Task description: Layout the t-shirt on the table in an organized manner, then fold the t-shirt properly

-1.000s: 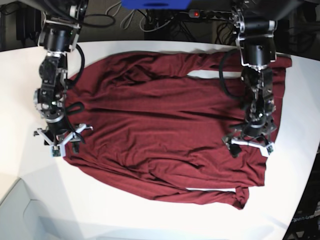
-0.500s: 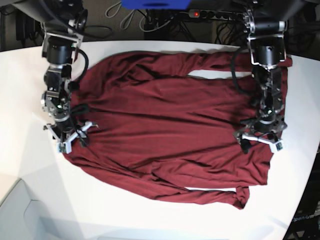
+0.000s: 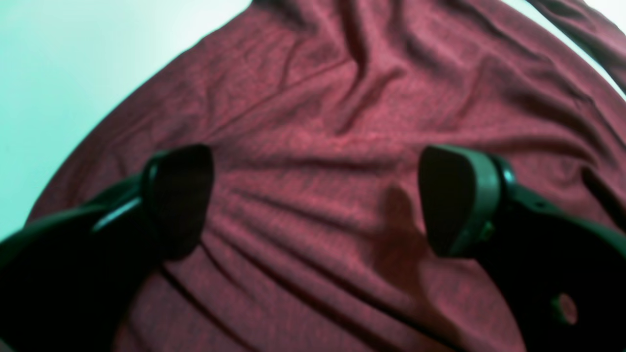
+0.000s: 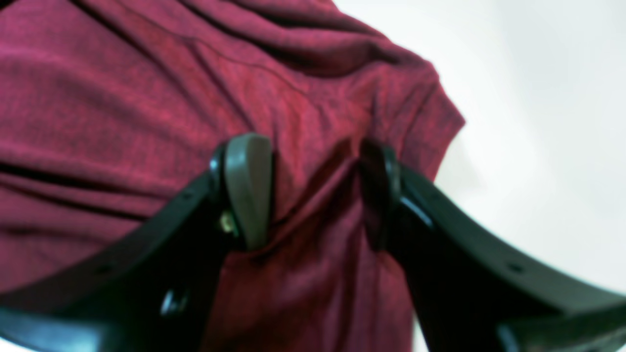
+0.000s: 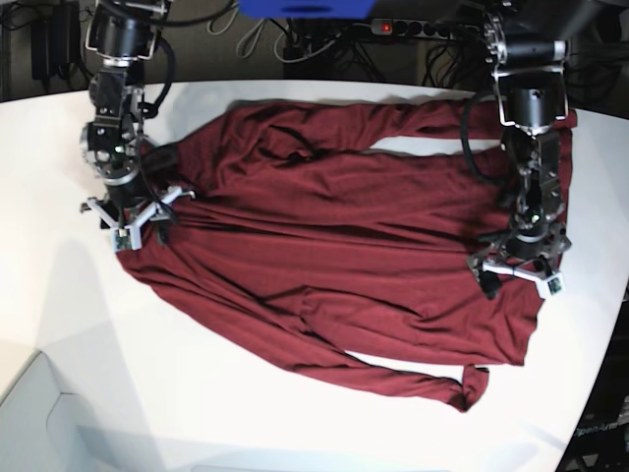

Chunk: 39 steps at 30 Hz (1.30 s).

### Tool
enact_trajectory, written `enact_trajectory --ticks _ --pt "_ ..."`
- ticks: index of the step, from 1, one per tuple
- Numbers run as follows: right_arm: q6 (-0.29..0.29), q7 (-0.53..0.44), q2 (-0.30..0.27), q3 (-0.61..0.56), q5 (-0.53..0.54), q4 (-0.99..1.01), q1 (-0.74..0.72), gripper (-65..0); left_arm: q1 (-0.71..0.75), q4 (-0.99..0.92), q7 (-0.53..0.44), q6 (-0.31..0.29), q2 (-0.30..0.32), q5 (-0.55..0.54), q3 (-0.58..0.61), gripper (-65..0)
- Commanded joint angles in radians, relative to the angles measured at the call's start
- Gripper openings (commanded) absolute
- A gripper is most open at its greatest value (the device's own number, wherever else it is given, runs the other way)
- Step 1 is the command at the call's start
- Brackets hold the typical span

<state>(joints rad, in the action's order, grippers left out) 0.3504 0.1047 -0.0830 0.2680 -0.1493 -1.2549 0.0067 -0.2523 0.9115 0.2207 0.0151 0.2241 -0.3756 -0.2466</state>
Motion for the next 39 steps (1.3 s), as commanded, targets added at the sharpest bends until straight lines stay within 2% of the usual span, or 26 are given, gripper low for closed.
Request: enact_trajectory --ticks 1,11,14,16,21,28,33,39 --pt "-0.001 0.002 -0.008 0.003 -0.005 -0.032 -0.001 -35.2 -0.008 0.007 0.032 0.009 0.005 -0.016 -0.001 0.0" --pt "0.0 0.002 -0.013 -0.002 -0.005 -0.2 -0.017 -35.2 0.074 0.254 0.036 0.009 0.007 -0.016 -0.007 0.0" --pt "0.055 0.011 -0.014 -0.046 -0.005 -0.187 -0.064 -34.8 0.081 0.28 0.036 0.009 0.007 -0.016 -0.007 0.0" --pt "0.098 0.013 -0.014 -0.094 -0.005 -0.147 -0.103 -34.8 0.08 0.278 0.036 0.009 0.007 -0.016 -0.007 0.0" --pt "0.1 0.013 -0.016 -0.206 -0.006 -0.01 -0.204 -34.2 0.08 0.275 0.036 0.009 0.007 -0.016 -0.007 0.0" --pt "0.1 0.003 -0.013 -0.327 -0.006 0.195 -0.35 -25.6 0.08 0.272 0.036 0.009 0.007 -0.015 -0.007 0.0" --pt "0.1 0.002 -0.011 -0.404 -0.006 0.225 -0.386 -25.4 0.081 0.257 0.036 0.009 0.005 -0.01 -0.004 0.0" --pt "0.097 0.0 -0.01 -0.457 -0.006 0.274 -0.423 -25.6 0.077 0.151 0.032 0.009 0.005 -0.013 0.0 0.0"
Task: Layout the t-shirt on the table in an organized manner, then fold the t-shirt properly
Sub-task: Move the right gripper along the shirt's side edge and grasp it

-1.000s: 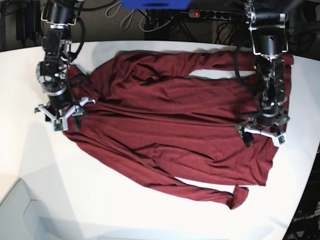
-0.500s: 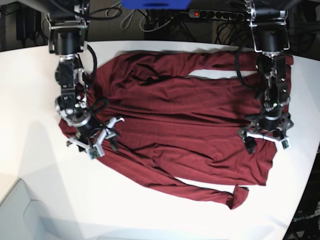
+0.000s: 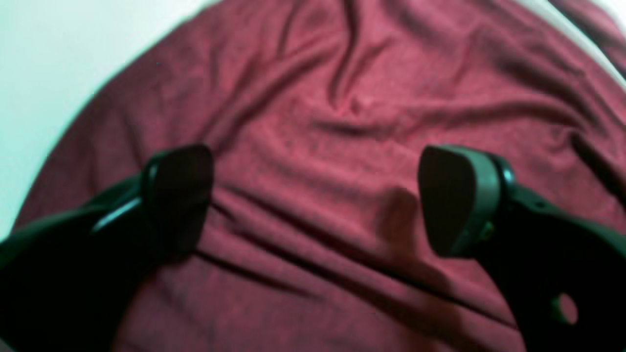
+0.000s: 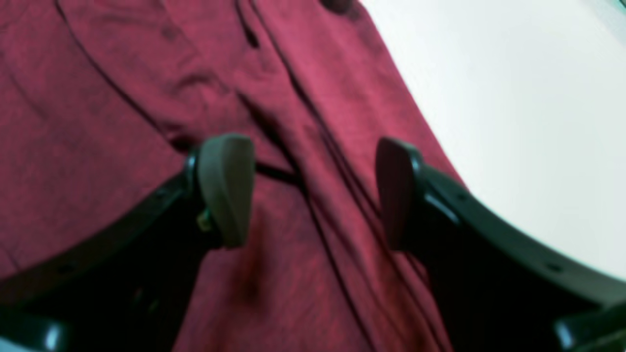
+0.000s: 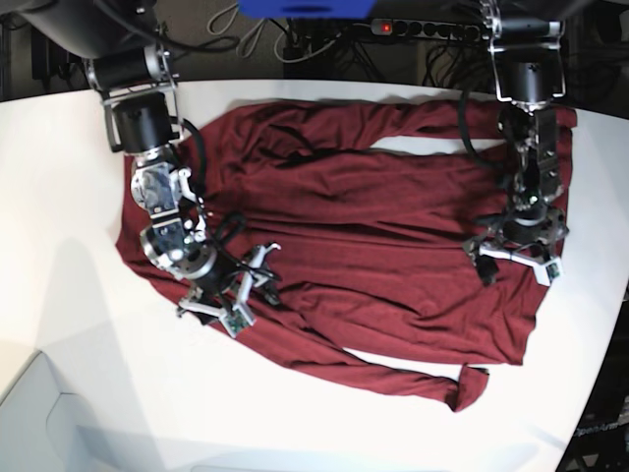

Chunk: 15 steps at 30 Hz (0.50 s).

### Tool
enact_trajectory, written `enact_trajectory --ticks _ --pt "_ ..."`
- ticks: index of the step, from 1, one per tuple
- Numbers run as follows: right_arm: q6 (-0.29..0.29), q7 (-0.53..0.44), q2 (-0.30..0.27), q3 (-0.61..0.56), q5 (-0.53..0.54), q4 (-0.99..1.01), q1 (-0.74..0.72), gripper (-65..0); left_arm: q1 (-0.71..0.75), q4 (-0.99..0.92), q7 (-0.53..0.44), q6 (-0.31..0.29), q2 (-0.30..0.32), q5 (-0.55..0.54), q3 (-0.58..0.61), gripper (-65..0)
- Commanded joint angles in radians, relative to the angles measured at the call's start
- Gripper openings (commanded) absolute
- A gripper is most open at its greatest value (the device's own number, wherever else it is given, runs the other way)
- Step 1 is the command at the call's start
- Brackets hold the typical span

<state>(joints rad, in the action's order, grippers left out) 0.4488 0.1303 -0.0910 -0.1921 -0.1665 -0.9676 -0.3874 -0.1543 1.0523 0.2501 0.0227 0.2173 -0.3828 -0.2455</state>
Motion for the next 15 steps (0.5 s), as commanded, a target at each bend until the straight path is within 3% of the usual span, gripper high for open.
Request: enact_trajectory --ticks 1,8,15 --pt "-0.002 -0.025 -0.002 0.003 0.011 0.009 -0.04 -25.6 -0.023 -0.004 0.002 0.001 0.012 -0.006 -0.001 0.0" --pt "-0.002 -0.057 0.01 0.003 0.011 0.149 -0.117 -27.3 -0.02 -0.047 0.001 0.001 0.012 0.0 -0.001 0.0" --pt "-0.002 -0.214 0.01 0.003 0.011 0.224 -0.118 -46.8 -0.017 -0.047 0.001 0.001 0.012 0.0 -0.002 0.0"
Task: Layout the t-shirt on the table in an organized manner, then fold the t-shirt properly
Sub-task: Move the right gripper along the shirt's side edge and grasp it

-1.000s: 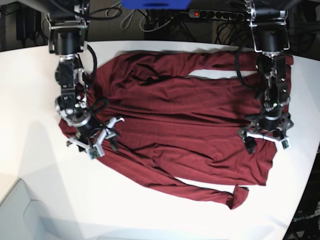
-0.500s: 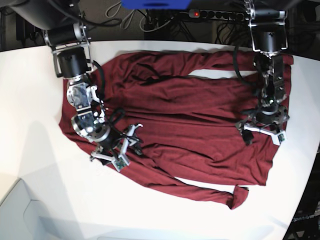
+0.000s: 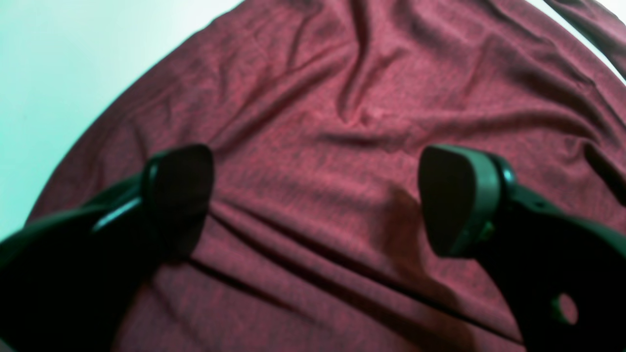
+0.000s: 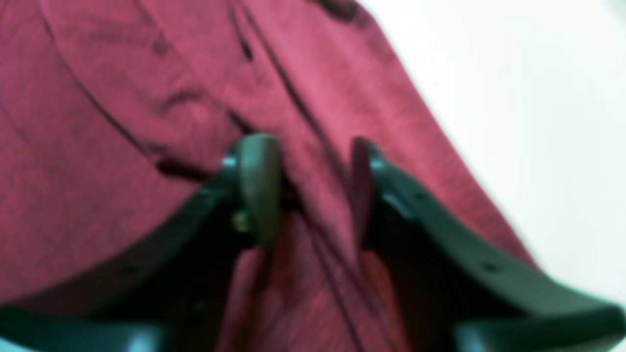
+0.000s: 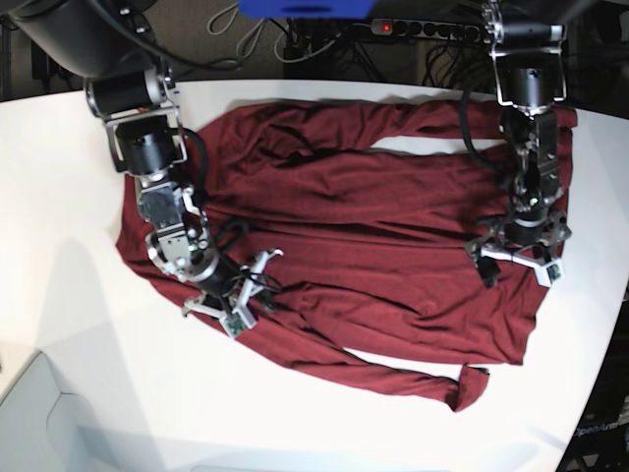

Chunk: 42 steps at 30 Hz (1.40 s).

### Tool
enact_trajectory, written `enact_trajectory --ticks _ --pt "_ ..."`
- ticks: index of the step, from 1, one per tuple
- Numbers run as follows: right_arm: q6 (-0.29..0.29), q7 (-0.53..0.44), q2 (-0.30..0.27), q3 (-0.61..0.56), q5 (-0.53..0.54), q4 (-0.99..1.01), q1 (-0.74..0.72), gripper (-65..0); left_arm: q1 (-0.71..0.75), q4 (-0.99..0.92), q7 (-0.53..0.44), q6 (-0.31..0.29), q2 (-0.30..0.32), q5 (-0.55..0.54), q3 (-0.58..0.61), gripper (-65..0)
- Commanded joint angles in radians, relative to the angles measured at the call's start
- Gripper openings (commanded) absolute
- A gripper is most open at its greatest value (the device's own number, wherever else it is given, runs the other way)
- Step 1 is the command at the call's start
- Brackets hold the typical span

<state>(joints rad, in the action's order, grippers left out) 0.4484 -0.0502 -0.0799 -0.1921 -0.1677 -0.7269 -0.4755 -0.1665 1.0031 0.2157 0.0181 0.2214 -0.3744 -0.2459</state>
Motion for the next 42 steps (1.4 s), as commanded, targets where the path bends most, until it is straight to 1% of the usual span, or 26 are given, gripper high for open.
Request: enact_trajectory --ticks 1,3,5,10,13,18,20,23,28,34,39,42 --pt "-0.001 -0.035 -0.001 0.003 0.012 -0.013 -0.03 -50.0 -0.005 0.003 0.035 0.006 0.008 -0.008 -0.002 0.0" --pt "-0.001 -0.033 -0.001 0.003 0.012 -0.013 -0.03 -55.6 -0.005 0.003 0.035 0.006 0.008 -0.008 -0.003 0.0" --pt "-0.001 -0.033 -0.001 0.003 0.012 -0.012 -0.03 -59.1 -0.005 0.003 0.035 0.006 0.008 -0.007 -0.003 0.0" --pt "-0.001 -0.033 -0.001 0.003 0.012 -0.012 -0.03 -61.5 -0.005 0.003 0.035 0.006 0.008 -0.007 0.0 0.0" --pt "-0.001 -0.033 -0.004 0.001 0.012 0.01 -0.045 -65.0 -0.005 0.001 0.035 0.006 0.008 -0.007 0.0 0.0" --pt "-0.001 -0.035 -0.011 0.006 0.012 0.106 -0.119 -65.0 -0.005 0.001 0.035 0.006 0.008 -0.007 -0.003 0.0" --pt "-0.003 -0.037 -0.025 0.009 0.015 0.117 -0.144 -65.0 -0.005 0.001 0.035 0.006 0.009 -0.007 -0.003 0.0" --pt "-0.003 -0.037 -0.028 0.015 0.015 0.114 -0.174 -65.0 0.002 0.001 0.035 0.006 0.009 -0.007 -0.005 0.0" --pt "-0.003 -0.037 -0.027 0.112 0.015 0.115 -0.222 -65.0 0.009 0.015 0.035 0.006 0.008 -0.016 0.0 0.0" --pt "-0.003 -0.037 -0.027 0.164 0.015 0.115 -0.245 -65.0 0.002 0.018 0.035 0.006 0.008 -0.018 -0.007 0.0" --pt "-0.003 -0.037 -0.025 0.17 0.015 0.115 -0.237 -65.0 -0.001 0.121 0.035 0.006 0.005 -0.019 -0.008 0.0" --pt "-0.003 -0.03 -0.024 0.167 0.013 0.119 -0.234 -65.0 0.005 0.221 0.037 0.006 -0.02 -0.019 -0.01 0.0"
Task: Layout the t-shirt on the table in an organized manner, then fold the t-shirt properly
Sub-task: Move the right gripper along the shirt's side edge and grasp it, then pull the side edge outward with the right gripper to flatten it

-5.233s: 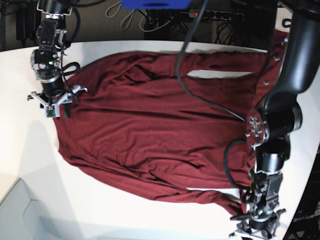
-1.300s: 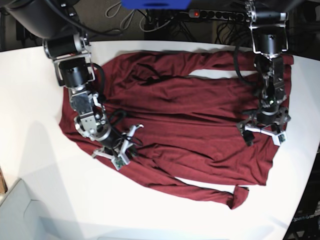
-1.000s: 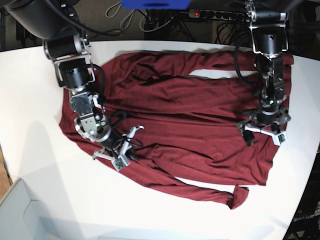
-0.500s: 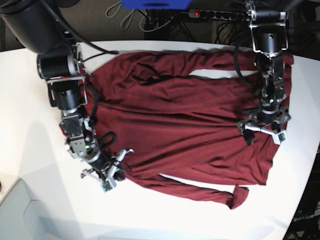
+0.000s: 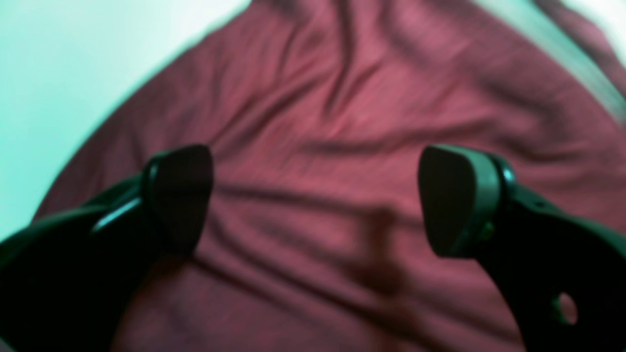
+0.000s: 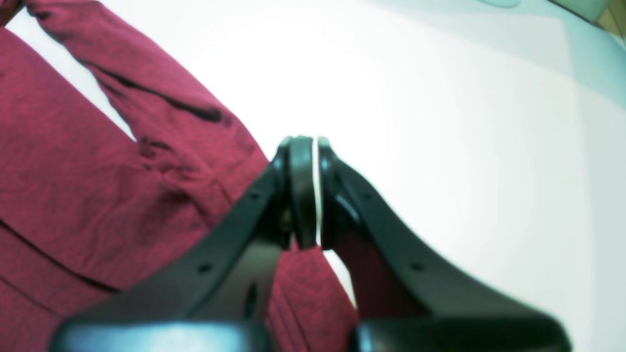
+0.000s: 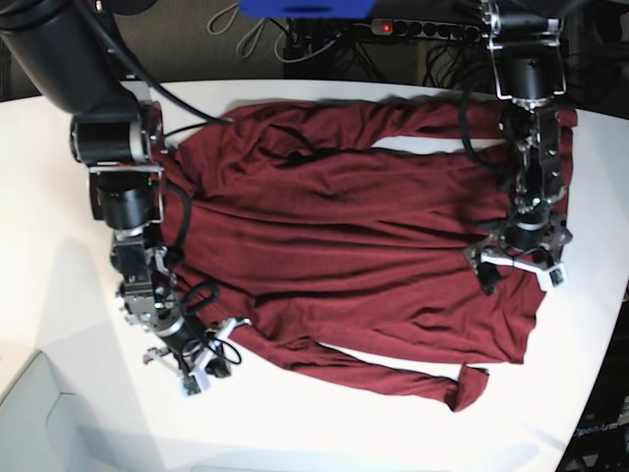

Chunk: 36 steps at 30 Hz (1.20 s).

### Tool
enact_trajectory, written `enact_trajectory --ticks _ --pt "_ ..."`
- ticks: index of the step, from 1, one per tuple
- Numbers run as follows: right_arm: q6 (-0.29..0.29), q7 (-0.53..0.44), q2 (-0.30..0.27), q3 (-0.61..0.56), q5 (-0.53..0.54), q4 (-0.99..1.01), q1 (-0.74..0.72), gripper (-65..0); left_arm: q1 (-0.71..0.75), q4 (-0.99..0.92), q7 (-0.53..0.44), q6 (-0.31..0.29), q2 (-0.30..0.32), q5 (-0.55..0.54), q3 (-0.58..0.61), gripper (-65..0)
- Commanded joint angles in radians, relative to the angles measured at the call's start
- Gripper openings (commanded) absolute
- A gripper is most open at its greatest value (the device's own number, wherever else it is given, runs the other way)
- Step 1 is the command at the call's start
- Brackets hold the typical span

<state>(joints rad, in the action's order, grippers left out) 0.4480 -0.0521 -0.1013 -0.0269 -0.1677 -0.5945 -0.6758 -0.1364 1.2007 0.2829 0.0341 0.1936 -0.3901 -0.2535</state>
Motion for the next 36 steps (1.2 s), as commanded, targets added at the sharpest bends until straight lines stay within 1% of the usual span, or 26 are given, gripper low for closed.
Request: enact_trajectory --ticks 1,4,8,10,16,19,22,25,30,32,36 --pt "-0.002 -0.025 -0.002 0.002 0.013 -0.012 -0.034 -65.0 -0.024 0.061 -0.03 -0.01 0.007 -0.004 -0.002 0.0" --pt "-0.002 -0.024 -0.002 0.0 0.012 -0.014 -0.015 -64.3 -0.022 0.146 -0.027 -0.01 0.005 -0.004 -0.002 0.0" --pt "-0.002 -0.024 -0.007 0.002 0.012 -0.029 0.015 -55.9 -0.022 0.167 -0.027 -0.01 0.005 -0.002 -0.002 0.0" --pt "-0.002 -0.024 -0.025 0.003 0.012 -0.08 0.055 -53.9 -0.021 0.16 -0.026 -0.01 0.004 0.001 -0.002 0.0" --pt "-0.002 -0.024 -0.036 0.003 0.012 -0.269 0.219 -53.5 -0.024 0.028 -0.032 -0.01 0.004 0.0 0.0 0.0" --pt "-0.002 -0.024 -0.042 0.003 0.012 -0.27 0.264 -53.5 -0.056 -0.026 -0.032 -0.01 0.002 0.0 0.0 0.0" --pt "-0.002 -0.024 -0.042 0.005 0.012 -0.227 0.282 -53.6 -0.058 -0.031 -0.032 -0.01 0.0 -0.002 0.003 0.0" --pt "-0.002 -0.032 -0.047 0.005 0.012 -0.15 0.27 -53.6 -0.058 -0.028 -0.032 -0.01 0.0 -0.002 0.001 0.0" --pt "-0.002 -0.035 -0.079 0.005 0.012 0.034 0.158 -53.6 -0.05 -0.023 -0.03 -0.01 0.0 -0.002 0.0 0.0" --pt "-0.002 -0.035 -0.1 0.006 0.013 0.098 0.106 -53.6 -0.044 -0.023 -0.03 -0.01 0.0 -0.002 0.0 0.0" --pt "-0.004 -0.075 -0.116 0.006 0.013 0.144 0.046 -53.6 -0.018 -0.023 -0.03 -0.01 0.0 -0.002 0.0 0.0"
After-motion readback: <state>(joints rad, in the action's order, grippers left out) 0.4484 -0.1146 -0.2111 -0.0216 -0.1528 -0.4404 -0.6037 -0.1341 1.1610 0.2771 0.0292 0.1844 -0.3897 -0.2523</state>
